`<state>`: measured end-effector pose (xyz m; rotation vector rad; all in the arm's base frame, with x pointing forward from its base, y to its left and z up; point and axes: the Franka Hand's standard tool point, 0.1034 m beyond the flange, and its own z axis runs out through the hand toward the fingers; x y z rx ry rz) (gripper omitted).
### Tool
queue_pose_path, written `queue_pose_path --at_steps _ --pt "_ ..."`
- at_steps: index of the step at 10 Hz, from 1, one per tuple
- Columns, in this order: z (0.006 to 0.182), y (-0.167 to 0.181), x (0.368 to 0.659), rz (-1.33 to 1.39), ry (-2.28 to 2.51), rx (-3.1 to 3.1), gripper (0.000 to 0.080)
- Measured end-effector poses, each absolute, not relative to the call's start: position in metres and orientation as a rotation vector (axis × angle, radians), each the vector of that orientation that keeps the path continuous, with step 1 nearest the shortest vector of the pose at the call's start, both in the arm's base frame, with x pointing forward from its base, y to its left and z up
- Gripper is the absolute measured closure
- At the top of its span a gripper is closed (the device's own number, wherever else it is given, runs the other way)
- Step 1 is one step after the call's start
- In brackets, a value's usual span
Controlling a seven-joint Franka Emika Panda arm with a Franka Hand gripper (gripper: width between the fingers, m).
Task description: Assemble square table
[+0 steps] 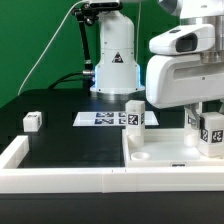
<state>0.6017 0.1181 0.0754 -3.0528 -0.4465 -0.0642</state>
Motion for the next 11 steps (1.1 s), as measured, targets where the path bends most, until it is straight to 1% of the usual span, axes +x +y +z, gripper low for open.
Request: queue_pose_path --at_steps 1,4,8,11 --pt "0.0754 0.1182 0.6016 -0.064 -0.434 -3.054 0.0508" --pt "0.0747 0.1173 0.6019 -0.068 0.104 -3.06 0.0508" --pt "0.0738 0.1212 0.6036 -0.077 0.873 -2.901 0.0508" --pt "0.0731 0.1225 0.6039 -0.027 1.271 -2.732 0.0508"
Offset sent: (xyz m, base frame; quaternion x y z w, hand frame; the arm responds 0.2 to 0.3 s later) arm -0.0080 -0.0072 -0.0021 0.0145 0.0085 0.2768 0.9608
